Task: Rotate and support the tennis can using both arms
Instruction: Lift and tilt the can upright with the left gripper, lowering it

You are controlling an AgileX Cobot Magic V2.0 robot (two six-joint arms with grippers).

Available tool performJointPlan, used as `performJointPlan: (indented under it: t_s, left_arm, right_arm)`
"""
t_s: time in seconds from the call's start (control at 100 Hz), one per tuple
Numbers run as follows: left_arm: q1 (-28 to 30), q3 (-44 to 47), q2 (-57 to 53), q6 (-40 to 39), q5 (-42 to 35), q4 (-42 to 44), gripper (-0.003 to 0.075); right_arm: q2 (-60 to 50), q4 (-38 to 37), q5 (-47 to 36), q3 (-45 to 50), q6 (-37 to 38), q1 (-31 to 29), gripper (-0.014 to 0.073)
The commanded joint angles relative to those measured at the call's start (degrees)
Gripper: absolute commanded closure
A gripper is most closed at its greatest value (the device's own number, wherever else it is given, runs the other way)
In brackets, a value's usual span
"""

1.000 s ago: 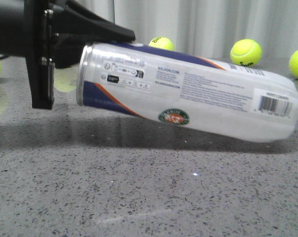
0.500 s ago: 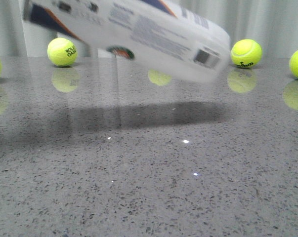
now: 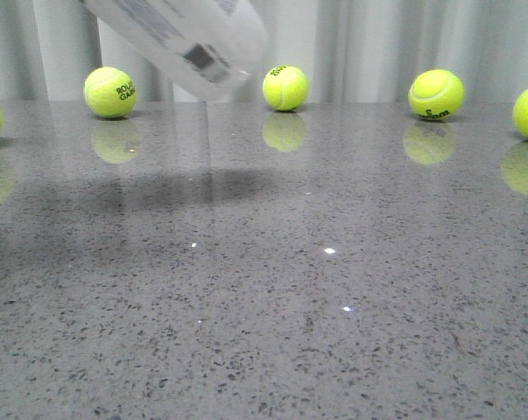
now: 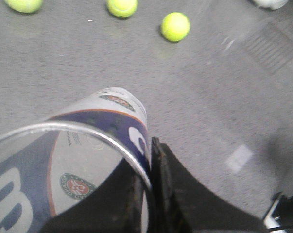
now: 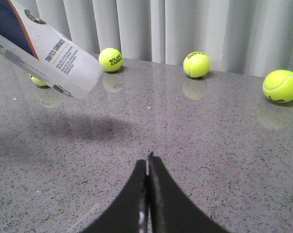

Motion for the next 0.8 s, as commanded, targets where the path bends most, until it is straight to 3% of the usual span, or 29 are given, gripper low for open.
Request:
performJointPlan:
  t_s: [0.0, 0.44, 0.79]
  left_arm:
    - [-0.31, -5.05, -1.15, -2.98, 0.01, 2.75, 0.0739]
    - [-0.76, -8.63, 0.21, -6.19, 4.87, 13.16, 0.0739]
    - [-14.82, -13.5, 8.72, -11.1, 8.25, 31.19, 0.0739]
  right_arm:
    - [0.52, -0.33, -4.08, -1.47, 0.16, -0.39, 0.0652]
    - [0.52, -0.33, -4.08, -1.47, 0.16, -0.39, 0.0652]
    - [0.52, -0.33, -4.08, -1.47, 0.16, -0.39, 0.0652]
